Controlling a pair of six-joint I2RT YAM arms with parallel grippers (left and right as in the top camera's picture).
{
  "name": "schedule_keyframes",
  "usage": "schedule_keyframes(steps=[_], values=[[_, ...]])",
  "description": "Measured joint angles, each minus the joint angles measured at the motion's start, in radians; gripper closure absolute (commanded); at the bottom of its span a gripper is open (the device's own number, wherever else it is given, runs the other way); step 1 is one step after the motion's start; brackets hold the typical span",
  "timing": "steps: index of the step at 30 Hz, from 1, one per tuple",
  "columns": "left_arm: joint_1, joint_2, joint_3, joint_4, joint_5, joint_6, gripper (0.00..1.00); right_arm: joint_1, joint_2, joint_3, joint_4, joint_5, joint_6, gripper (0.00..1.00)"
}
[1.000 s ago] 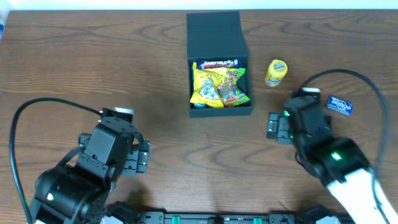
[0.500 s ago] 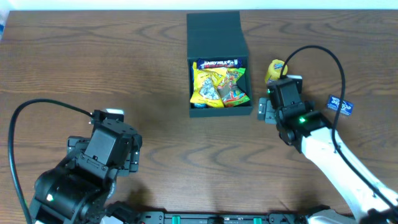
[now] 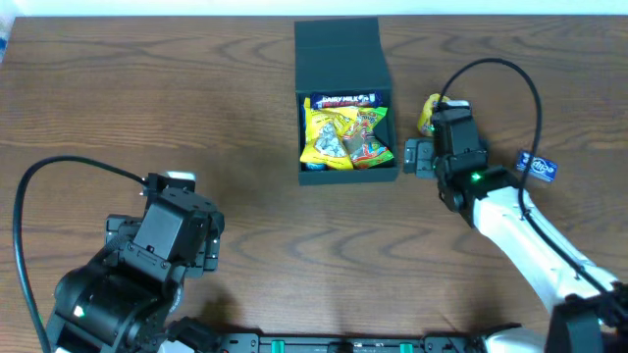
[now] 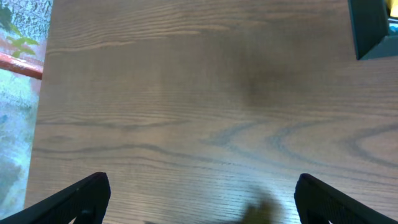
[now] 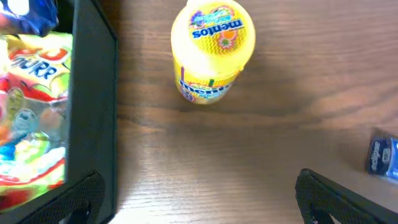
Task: Pack container
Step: 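Move the right gripper over the yellow Mentos tub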
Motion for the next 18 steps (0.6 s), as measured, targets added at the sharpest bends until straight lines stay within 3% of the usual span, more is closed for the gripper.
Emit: schedule_keyframes(steps=[10, 18], values=[[0.000, 0.000, 0.000, 0.000, 0.000, 0.000, 0.05, -0.133, 0.109, 0.000, 0.115, -0.114, -0.053, 0.01], [0.000, 0.000, 0.000, 0.000, 0.000, 0.000, 0.05, -0.138, 0.206, 0.000, 0.240, -0.199, -0.058, 0.01]])
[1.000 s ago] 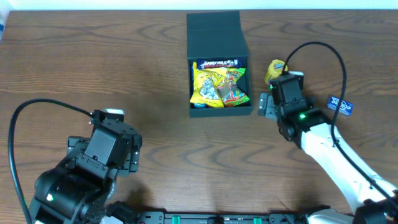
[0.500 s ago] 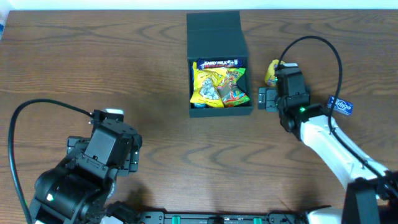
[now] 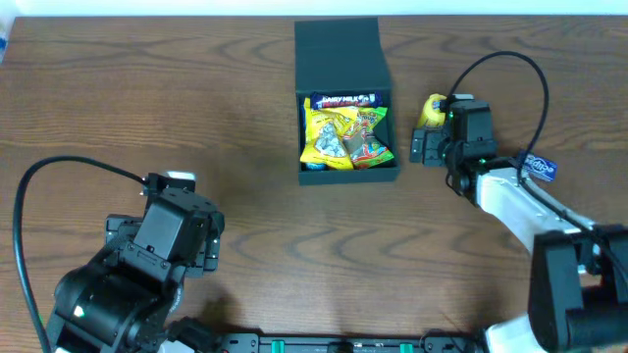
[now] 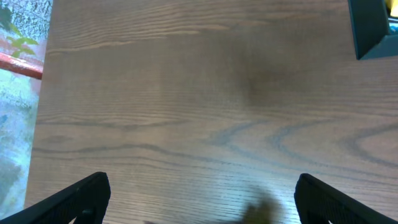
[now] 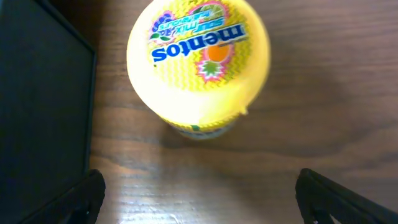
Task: Pack container
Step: 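Move the right gripper over the yellow Mentos tub, then lower the right gripper and grasp the Mentos tub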
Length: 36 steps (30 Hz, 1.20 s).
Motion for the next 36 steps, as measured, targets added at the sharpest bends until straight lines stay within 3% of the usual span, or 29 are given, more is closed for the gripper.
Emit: schedule_keyframes(steps=[15, 36], values=[[0.000, 0.000, 0.000, 0.000, 0.000, 0.000, 0.05, -0.001, 0.131, 0.000, 0.220, 0.006, -0.042, 0.01], [0.000, 0.000, 0.000, 0.000, 0.000, 0.000, 0.05, -0.042, 0.131, 0.000, 0.298, 0.015, -0.042, 0.01]])
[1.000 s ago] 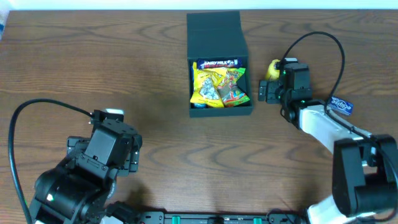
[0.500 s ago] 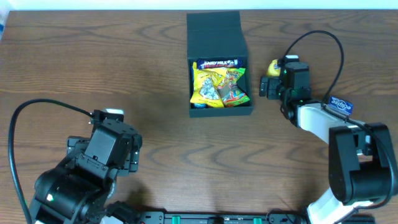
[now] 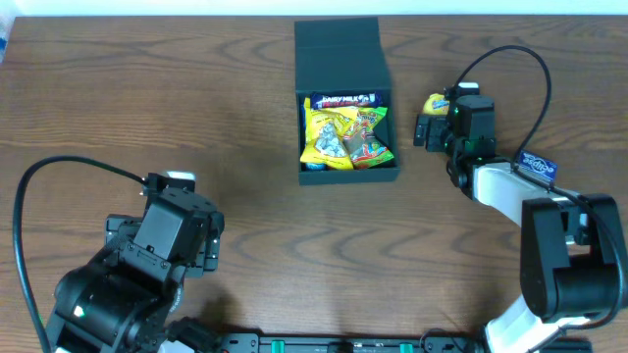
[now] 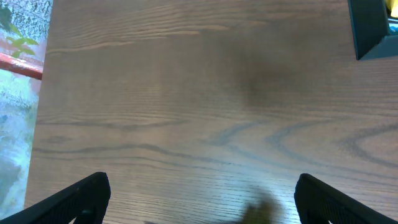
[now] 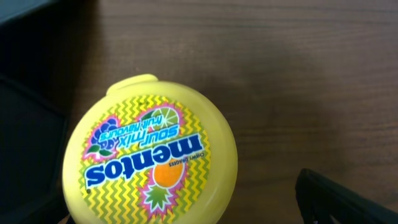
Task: Pack container
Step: 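Lower the right gripper and grasp the Mentos tub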
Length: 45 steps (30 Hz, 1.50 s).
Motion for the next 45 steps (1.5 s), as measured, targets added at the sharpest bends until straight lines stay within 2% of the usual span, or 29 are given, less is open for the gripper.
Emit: schedule_keyframes(steps=[11, 24, 27, 31, 39, 43, 45], values=[[0.000, 0.000, 0.000, 0.000, 0.000, 0.000, 0.05, 0.000, 0.076, 0.000, 0.055, 0.000, 0.000, 0.01], [0.000, 0.000, 0.000, 0.000, 0.000, 0.000, 0.05, 0.000, 0.079, 0.000, 0.111, 0.000, 0.000, 0.01], [0.000, 0.000, 0.000, 0.000, 0.000, 0.000, 0.05, 0.000, 0.079, 0.000, 0.125, 0.000, -0.002, 0.06], [0.000, 0.000, 0.000, 0.000, 0.000, 0.000, 0.05, -0.007, 0.079, 0.000, 0.126, 0.000, -0.008, 0.18], [0.000, 0.000, 0.000, 0.000, 0.000, 0.000, 0.05, -0.014, 0.079, 0.000, 0.124, 0.000, -0.007, 0.19], [0.000, 0.000, 0.000, 0.000, 0.000, 0.000, 0.05, -0.014, 0.079, 0.000, 0.123, 0.000, -0.008, 0.28], [0.000, 0.000, 0.000, 0.000, 0.000, 0.000, 0.05, -0.015, 0.079, 0.000, 0.121, 0.001, -0.008, 0.28]])
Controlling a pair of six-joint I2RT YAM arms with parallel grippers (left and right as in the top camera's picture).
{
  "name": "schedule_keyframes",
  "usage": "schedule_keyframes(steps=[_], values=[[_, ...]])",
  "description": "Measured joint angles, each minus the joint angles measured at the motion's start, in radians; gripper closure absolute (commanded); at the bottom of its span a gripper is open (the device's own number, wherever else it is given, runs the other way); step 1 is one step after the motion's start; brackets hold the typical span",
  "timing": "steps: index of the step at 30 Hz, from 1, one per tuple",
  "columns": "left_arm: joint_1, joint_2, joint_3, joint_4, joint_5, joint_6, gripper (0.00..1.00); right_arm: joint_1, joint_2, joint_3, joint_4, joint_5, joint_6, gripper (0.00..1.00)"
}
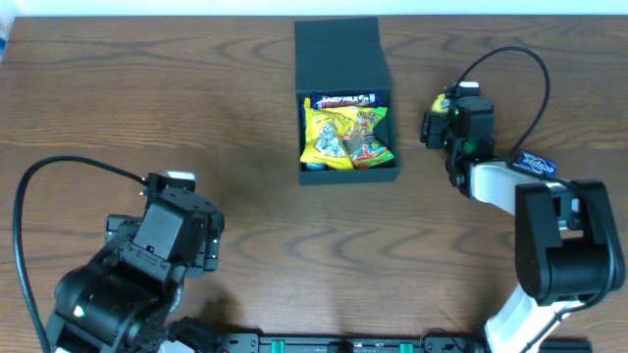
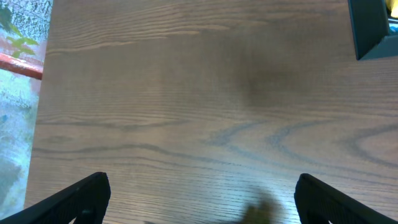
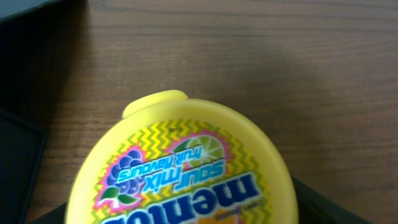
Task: Pack container
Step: 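Lower the right gripper and grasp the Mentos tub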
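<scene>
The dark green box [image 1: 348, 176] stands open at the table's middle back, its lid [image 1: 339, 49] folded away, with yellow candy bags [image 1: 339, 132] and a chocolate bar inside. A yellow Mentos tub [image 1: 438, 103] stands right of the box. In the right wrist view its lid [image 3: 186, 168] fills the lower frame. My right gripper [image 3: 186, 208] is open with the tub between its fingers; one finger [image 3: 336, 205] shows beside the lid, the other is hidden. My left gripper [image 2: 199, 199] is open over bare wood at the front left.
A small blue packet [image 1: 538, 164] lies right of my right arm. The right arm's black cable [image 1: 510, 59] loops over the back right of the table. The table's left edge [image 2: 40, 93] shows in the left wrist view.
My right gripper has moved further onto the Mentos tub, whose lid now looms larger and lower in the right wrist view. The left arm has not moved.
My right gripper was open beside the box's right wall, with the Mentos tub some way ahead. At each later moment it stood nearer the tub, and now the tub sits between its fingers. The left gripper stayed open and still throughout.
</scene>
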Motion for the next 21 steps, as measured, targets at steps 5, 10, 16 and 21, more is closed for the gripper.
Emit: schedule_keyframes(steps=[5, 10, 16, 21], values=[[0.000, 0.000, 0.000, 0.000, 0.000, 0.000, 0.04, 0.000, 0.000, 0.000, -0.001, 0.000, -0.001, 0.28], [0.000, 0.000, 0.000, 0.000, 0.000, 0.000, 0.05, 0.000, 0.000, 0.000, -0.001, -0.001, -0.002, 0.33], [0.000, 0.000, 0.000, 0.000, 0.000, 0.000, 0.04, 0.000, 0.000, 0.000, -0.001, 0.000, -0.006, 0.49], [0.000, 0.000, 0.000, 0.000, 0.000, 0.000, 0.05, 0.000, 0.000, 0.000, 0.000, 0.000, -0.007, 0.59]])
